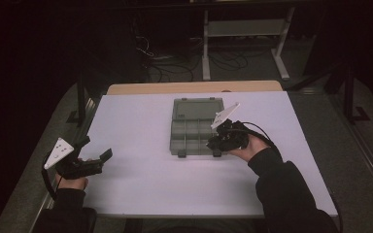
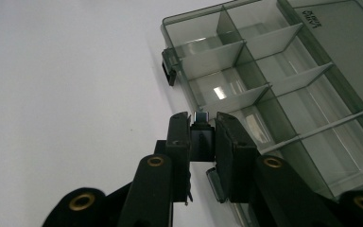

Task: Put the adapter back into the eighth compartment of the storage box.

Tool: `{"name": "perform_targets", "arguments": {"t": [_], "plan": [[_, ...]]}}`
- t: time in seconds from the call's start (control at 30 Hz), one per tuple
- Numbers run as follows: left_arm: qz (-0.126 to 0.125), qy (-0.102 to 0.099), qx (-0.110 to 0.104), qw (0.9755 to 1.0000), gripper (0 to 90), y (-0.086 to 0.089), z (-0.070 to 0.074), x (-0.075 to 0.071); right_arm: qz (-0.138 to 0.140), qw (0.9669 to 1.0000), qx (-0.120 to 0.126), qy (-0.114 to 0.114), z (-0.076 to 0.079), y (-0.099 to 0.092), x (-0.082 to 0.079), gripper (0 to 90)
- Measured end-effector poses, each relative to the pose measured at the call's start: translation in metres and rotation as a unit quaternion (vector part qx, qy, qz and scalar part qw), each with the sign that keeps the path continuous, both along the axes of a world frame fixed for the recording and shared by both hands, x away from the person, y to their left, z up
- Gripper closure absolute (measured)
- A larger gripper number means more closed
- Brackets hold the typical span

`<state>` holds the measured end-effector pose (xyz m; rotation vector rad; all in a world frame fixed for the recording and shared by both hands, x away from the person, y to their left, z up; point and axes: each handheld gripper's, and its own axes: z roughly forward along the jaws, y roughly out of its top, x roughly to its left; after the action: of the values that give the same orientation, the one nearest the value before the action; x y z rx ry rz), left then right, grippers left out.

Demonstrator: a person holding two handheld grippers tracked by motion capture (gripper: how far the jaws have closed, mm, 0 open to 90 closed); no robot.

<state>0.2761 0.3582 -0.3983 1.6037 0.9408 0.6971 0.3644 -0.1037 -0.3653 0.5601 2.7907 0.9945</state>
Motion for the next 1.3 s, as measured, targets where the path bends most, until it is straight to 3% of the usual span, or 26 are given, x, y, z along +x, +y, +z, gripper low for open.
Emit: {"name": "perform_targets", "arguments": {"t": [0.73,1.3], "plan": [[0.000,-0.001,0.000,1.0000,0.0,0.000,0.000,0.000,-0.043,0.9989,0.017,0.005,-0.006,-0.020,0.022,74.9],[0.000,-0.001,0.002,1.0000,0.0,0.000,0.000,0.000,-0.063,0.9977,0.001,0.025,-0.022,-0.027,0.040,74.9]]}}
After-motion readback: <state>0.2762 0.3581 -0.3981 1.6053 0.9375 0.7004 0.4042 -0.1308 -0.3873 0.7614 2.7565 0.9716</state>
